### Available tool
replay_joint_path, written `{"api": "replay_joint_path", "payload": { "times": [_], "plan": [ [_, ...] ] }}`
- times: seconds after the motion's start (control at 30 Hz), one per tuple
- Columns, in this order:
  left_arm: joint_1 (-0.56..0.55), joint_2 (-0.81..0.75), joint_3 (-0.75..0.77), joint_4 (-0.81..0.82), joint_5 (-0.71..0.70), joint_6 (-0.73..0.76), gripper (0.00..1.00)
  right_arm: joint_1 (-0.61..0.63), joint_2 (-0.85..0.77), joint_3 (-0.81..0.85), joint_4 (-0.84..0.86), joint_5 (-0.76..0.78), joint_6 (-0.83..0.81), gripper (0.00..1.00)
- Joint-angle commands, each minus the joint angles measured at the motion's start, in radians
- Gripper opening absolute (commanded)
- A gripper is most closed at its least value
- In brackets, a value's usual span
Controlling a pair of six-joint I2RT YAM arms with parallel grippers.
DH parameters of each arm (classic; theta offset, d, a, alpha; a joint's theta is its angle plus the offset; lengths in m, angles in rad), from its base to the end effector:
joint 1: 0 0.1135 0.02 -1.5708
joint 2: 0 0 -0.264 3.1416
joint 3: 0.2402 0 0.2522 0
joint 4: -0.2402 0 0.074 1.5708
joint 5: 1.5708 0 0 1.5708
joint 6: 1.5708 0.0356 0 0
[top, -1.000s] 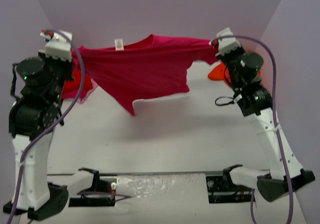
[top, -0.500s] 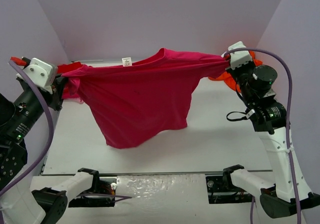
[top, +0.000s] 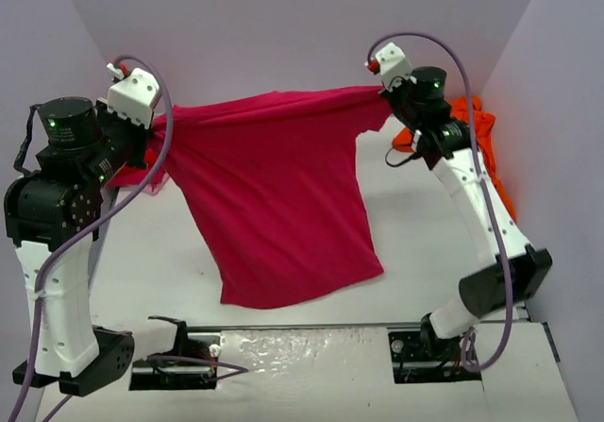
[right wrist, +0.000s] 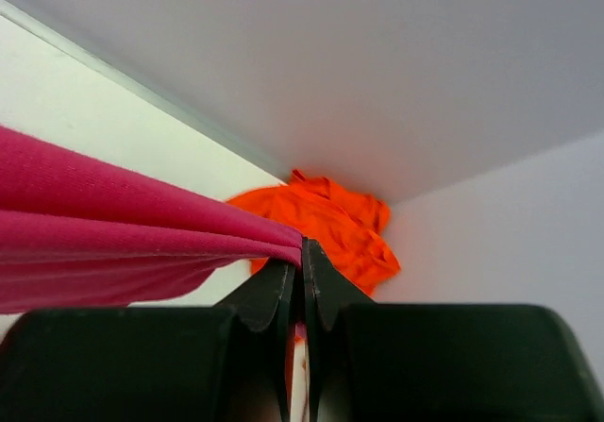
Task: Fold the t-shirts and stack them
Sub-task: Flatten out the tshirt
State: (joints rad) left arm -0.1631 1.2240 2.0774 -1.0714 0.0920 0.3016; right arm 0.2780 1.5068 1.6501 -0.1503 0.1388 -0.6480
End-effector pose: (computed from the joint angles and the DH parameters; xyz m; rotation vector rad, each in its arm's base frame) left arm 0.1504 -0.0281 0.5621 0.4757 1.7235 0.0172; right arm 0.3343 0.0903 0.4706 -0.6112 1.4698 -0.3986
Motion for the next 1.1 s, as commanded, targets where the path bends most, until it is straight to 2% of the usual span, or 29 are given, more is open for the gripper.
{"api": "replay_joint_path", "payload": {
  "times": [0.0,0.03,0.07,0.1,0.13,0.17,0.2,0.27,0.3,0.37,0.47,0.73,0.83,0.97,1.07],
  "plan": [
    [0.016,-0.147,-0.049,0.034,-0.135,0.082,0.00,0.093,0.183,0.103,0.081,0.037,-0.010,0.08],
    [0.016,-0.167,-0.116,0.035,-0.136,0.094,0.00,0.130,0.268,0.117,0.080,0.054,-0.019,0.18],
    [0.016,-0.174,-0.166,0.052,-0.135,0.098,0.06,0.159,0.313,0.118,0.076,0.057,-0.010,0.42],
    [0.016,-0.180,-0.219,0.071,-0.135,0.104,0.15,0.186,0.359,0.119,0.074,0.062,-0.002,0.65],
    [0.016,-0.184,-0.283,0.102,-0.141,0.113,0.33,0.204,0.410,0.120,0.074,0.074,0.000,0.89],
    [0.016,-0.185,-0.342,0.133,-0.152,0.120,0.41,0.213,0.458,0.123,0.074,0.090,0.002,1.00],
    [0.016,-0.178,-0.403,0.181,-0.182,0.119,0.48,0.222,0.508,0.129,0.074,0.119,0.001,1.00],
    [0.017,-0.150,-0.529,0.293,-0.270,0.110,0.69,0.249,0.604,0.147,0.077,0.184,-0.007,1.00],
    [0.018,-0.129,-0.581,0.340,-0.317,0.106,0.73,0.248,0.637,0.156,0.082,0.203,-0.004,1.00],
    [0.024,-0.100,-0.620,0.419,-0.344,0.111,0.74,0.242,0.648,0.163,0.091,0.227,-0.001,1.00],
    [0.033,-0.072,-0.678,0.483,-0.315,0.121,0.72,0.229,0.609,0.139,0.100,0.249,0.001,1.00],
    [0.034,0.002,-0.697,0.563,-0.275,0.124,0.74,0.246,0.343,-0.052,0.015,0.185,-0.009,1.00],
    [0.033,0.119,-0.629,0.543,-0.206,0.108,0.74,0.246,0.236,-0.122,-0.079,0.107,0.018,1.00],
    [0.026,0.296,-0.522,0.477,-0.052,0.104,0.75,0.247,0.129,-0.220,-0.260,-0.152,0.031,0.96],
    [0.001,0.432,-0.421,0.388,0.025,0.109,0.75,0.250,0.108,-0.273,-0.353,-0.298,0.051,0.92]
  ]
}}
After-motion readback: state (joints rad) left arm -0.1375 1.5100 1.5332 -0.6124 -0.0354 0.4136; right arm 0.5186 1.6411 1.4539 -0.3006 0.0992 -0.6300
